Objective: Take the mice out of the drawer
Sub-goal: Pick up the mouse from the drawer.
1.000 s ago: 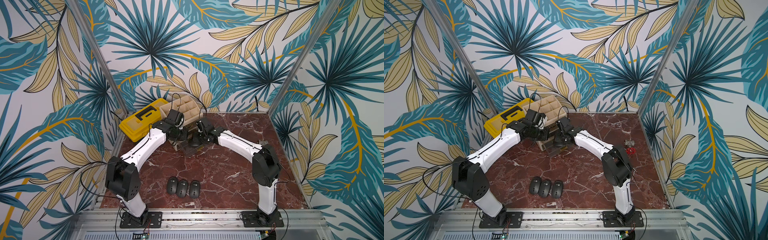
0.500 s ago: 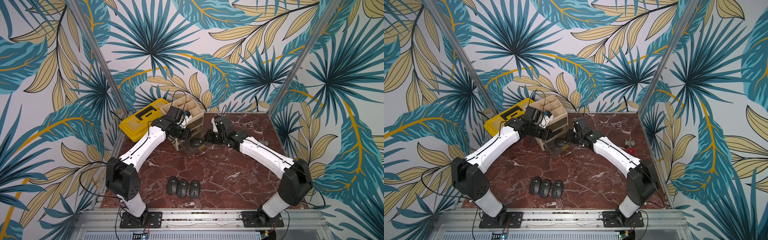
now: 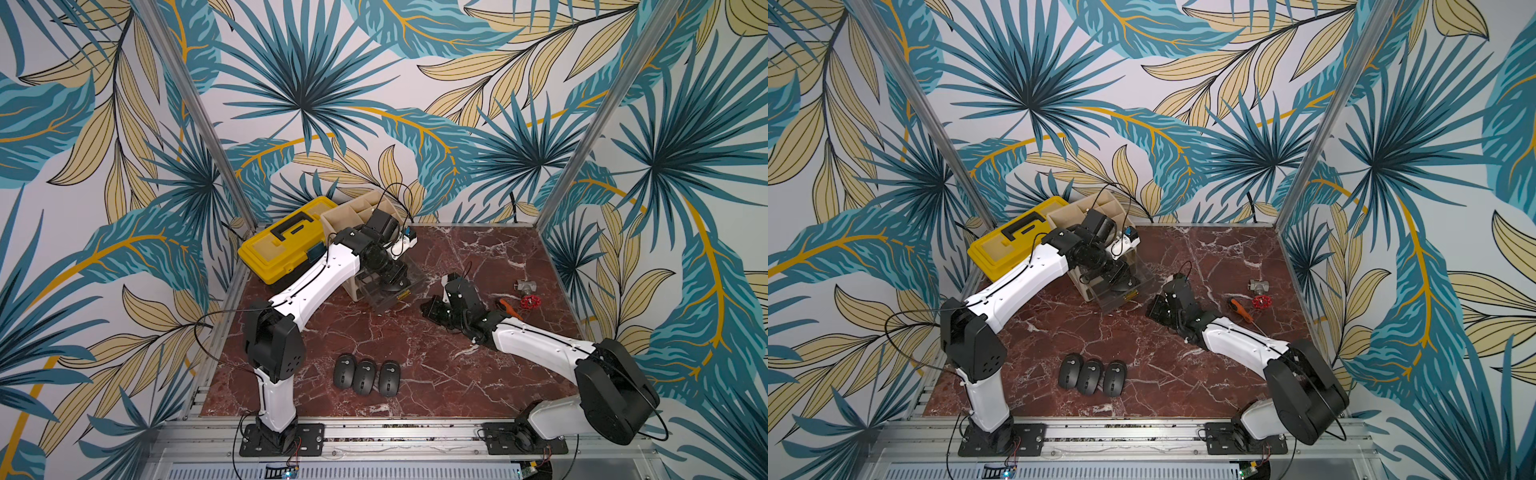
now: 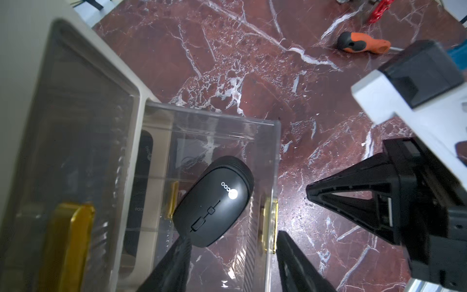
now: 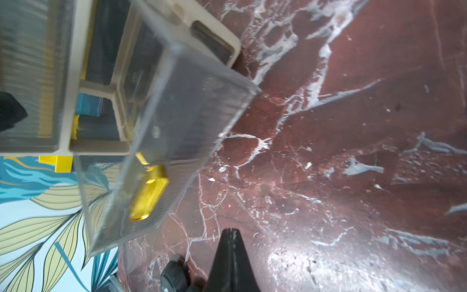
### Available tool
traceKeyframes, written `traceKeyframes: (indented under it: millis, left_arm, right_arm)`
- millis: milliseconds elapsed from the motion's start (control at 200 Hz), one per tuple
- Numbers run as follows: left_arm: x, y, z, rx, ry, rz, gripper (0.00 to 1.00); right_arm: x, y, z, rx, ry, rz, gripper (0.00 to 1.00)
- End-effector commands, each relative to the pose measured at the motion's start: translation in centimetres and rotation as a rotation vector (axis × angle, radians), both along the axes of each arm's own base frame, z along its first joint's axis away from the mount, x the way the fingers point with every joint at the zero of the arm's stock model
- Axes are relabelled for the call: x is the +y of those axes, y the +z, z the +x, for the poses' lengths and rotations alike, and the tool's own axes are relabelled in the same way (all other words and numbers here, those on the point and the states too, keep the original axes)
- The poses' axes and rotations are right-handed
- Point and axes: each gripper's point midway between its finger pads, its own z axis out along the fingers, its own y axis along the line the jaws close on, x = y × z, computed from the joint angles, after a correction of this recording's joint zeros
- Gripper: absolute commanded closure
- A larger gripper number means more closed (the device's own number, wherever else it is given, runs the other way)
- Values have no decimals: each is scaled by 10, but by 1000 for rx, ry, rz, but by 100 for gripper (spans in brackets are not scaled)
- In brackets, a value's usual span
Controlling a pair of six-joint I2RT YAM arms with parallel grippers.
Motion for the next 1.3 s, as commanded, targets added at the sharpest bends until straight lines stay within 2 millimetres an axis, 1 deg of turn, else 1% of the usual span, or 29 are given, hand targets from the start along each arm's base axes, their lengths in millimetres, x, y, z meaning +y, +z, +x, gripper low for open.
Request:
traceKeyframes:
  millis: [0,120,250,315,416,481,546,631,736,836,851,896,1182,1292]
  left_arm:
    - [11,3,3,-7,-59,104,43]
    - [10,-7,5,10,-94,142,41]
    - [8,-14,2,29,-127,150,35]
    - [8,-20,0,39,-138,159,32]
    - [3,-25,-2,51,-154,153,31]
    - [0,-31,-3,55,-169,162,31]
    - [-1,-39,-1,54,-170,186,28]
    - [-3,-50,1,64,-170,206,28]
    - [-4,-58,5,65,-171,223,28]
    - [-3,-62,9,57,-174,240,27]
    - [-3,-62,9,54,-176,241,25]
    - [-4,-65,11,51,-179,243,24]
    - [-13,-74,16,50,-209,230,23]
    - [-14,-79,17,58,-212,229,19]
  right_arm:
    - [8,21,23,-88,-92,170,100]
    - [15,11,32,-74,-126,242,100]
    - [24,1,43,-64,-153,320,100]
    - [24,-5,48,-55,-176,342,100]
    - [27,-14,50,-42,-188,363,100]
    - [28,-16,53,-47,-190,379,100]
    - [30,-15,56,-62,-192,400,100]
    - [33,-12,61,-87,-191,434,100]
    - [37,-10,64,-106,-185,482,100]
    - [38,-12,66,-108,-183,488,100]
    - [37,-12,67,-110,-185,487,100]
    - [37,-12,68,-114,-185,486,100]
    - [37,-8,75,-111,-173,499,100]
    - [38,-7,78,-111,-167,499,100]
